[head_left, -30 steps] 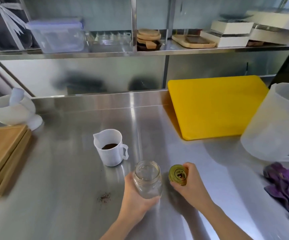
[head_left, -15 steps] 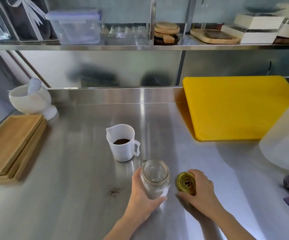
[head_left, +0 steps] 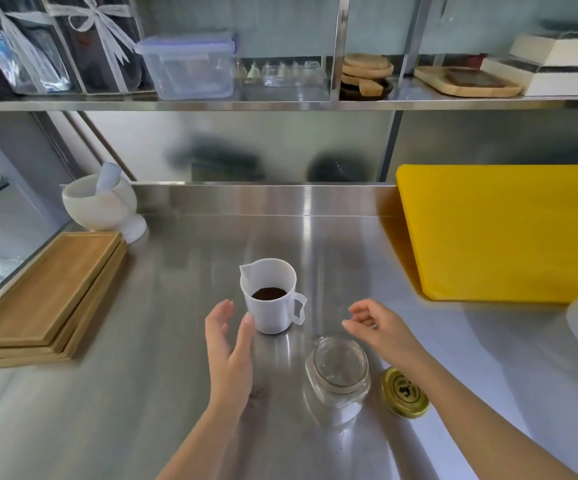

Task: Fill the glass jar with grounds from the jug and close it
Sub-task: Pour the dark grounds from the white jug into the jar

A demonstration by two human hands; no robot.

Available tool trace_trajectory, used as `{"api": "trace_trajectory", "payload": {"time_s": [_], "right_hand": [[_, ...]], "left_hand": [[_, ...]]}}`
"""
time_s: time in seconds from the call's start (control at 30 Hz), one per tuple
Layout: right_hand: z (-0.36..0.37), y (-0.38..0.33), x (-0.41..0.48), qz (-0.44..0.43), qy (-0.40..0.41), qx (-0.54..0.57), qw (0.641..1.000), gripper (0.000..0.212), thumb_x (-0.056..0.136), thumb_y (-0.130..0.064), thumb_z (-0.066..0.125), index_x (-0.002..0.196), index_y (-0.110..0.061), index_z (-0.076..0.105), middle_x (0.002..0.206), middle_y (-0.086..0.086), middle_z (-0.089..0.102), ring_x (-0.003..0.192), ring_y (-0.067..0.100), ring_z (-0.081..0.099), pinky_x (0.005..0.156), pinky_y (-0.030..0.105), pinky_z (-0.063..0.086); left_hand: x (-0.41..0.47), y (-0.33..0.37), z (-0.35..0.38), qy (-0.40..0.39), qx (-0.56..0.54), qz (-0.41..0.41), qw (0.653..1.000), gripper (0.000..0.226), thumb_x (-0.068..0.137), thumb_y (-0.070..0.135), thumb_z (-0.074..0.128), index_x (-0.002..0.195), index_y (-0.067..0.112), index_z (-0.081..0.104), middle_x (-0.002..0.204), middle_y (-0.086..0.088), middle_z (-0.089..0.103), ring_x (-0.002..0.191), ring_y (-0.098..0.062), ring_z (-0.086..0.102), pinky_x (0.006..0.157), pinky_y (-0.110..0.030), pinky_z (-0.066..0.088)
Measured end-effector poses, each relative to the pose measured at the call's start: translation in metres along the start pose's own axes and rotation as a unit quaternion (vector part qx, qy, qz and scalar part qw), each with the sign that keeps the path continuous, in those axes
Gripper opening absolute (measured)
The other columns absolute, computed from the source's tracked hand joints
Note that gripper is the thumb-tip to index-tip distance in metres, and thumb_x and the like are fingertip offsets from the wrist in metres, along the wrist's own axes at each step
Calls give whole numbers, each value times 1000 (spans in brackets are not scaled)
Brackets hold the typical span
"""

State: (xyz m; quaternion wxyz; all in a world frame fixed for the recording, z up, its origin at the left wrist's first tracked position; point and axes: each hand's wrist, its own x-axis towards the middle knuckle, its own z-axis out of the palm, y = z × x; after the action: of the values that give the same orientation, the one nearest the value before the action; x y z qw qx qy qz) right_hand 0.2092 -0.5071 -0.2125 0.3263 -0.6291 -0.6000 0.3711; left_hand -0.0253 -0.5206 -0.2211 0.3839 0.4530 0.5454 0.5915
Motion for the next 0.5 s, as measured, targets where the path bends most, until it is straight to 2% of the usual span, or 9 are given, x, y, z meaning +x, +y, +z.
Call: {"api": "trace_trajectory", "payload": {"time_s": [0.13,0.23,0.3,0.33,0.4,0.5], "right_hand": [[14,-17,23,5,-35,42,998,19,83,-29,66,98,-18,61,97,-2,63,88,7,57,74,19,45],[23,-28,35,12,-58,86,995,18,83,-27,66,95,-15,64,94,1,66,81,4,58,67,14,44],[29,-32,41,13,-79,93,992,18,84,-28,65,96,-15,65,91,-3,67,75,-4,58,64,7,44],[31,-34,44,12,-94,89,992,19,84,-30,64,96,-15,65,89,-4,66,73,-6,58,63,5,43],[36,-36,49,9,-119,68,990,22,85,-33,62,96,-14,64,89,-5,66,75,-4,57,67,8,43],[41,-34,55,2,-125,30,992,27,88,-36,58,91,-10,64,90,3,63,80,10,55,73,21,41]], "left_hand": [[41,3,3,19,3,-30,999,38,88,38,54,122,27,46,128,9,50,125,-12,44,109,-38,32],[65,1,7,9,-8,-85,996,37,87,42,52,121,28,49,123,12,52,119,-8,45,93,-22,32],[79,-1,12,-11,-19,-118,993,24,87,41,51,108,32,56,110,19,57,111,-6,50,81,-15,33],[84,-3,14,-22,-20,-129,991,16,87,39,50,100,34,58,105,21,59,108,-5,52,78,-15,35],[92,-12,19,-45,-20,-151,987,15,88,35,49,97,35,60,105,16,62,108,-8,54,83,-22,39],[96,-22,25,-77,-26,-189,979,34,81,48,46,103,29,65,112,2,66,110,-19,57,99,-38,41]]}}
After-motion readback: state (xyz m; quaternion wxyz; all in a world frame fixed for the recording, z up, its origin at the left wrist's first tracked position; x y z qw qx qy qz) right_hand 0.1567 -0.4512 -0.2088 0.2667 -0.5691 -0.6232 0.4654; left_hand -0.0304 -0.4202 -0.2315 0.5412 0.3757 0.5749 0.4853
